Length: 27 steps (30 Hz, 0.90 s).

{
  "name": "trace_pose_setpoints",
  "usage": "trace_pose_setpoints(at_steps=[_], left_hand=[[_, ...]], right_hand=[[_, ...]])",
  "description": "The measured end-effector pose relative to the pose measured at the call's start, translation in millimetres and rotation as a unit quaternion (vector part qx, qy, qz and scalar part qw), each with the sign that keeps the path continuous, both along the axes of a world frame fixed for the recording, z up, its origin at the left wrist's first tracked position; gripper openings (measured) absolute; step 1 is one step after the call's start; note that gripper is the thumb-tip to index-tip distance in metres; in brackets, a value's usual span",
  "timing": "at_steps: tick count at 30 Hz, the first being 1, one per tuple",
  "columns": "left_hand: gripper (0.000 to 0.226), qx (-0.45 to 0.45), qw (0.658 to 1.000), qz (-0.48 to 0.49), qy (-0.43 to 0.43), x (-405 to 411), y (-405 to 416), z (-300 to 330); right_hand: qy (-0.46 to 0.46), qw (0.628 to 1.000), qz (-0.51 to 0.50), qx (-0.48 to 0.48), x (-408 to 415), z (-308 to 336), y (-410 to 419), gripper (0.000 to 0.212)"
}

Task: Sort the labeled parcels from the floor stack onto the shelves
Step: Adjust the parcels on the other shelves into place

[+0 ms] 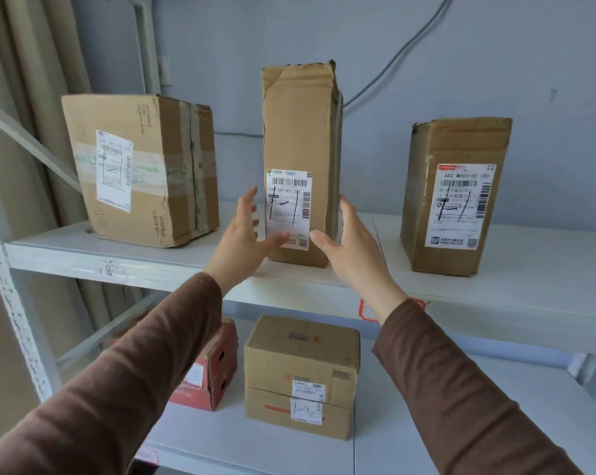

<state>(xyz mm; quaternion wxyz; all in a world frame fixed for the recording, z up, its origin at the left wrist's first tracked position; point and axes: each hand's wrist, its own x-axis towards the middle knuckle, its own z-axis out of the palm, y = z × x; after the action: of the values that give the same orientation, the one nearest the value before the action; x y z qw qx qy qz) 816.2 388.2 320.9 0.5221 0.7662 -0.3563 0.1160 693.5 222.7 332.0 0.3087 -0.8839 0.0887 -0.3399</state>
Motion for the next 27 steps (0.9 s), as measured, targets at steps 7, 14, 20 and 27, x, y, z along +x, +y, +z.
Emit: trace_pose_setpoints(at_steps=[7, 14, 20, 27], left_hand=[[0.088, 0.065, 0.994, -0.082, 0.012, 28.1, -14.3, 1.9], [0.083, 0.076, 0.993, -0.092, -0.015, 35.0, -29.5, 4.6], [0.084, 0.082, 0.993, -0.089, -0.006, 37.2, -40.1, 7.0], [0.101, 0.082, 0.993, -0.078, 0.026, 38.5, -32.6, 6.3]], right_hand=[[0.048, 0.999, -0.026, 0.002, 24.6, -4.3, -1.4, 0.075], [0.088, 0.995, -0.041, -0.018, 32.6, -0.3, -15.8, 0.068], [0.096, 0.994, -0.044, -0.013, 39.6, 0.5, -23.1, 0.07], [0.078, 0.996, -0.049, -0.007, 26.1, 5.1, -11.6, 0.082]])
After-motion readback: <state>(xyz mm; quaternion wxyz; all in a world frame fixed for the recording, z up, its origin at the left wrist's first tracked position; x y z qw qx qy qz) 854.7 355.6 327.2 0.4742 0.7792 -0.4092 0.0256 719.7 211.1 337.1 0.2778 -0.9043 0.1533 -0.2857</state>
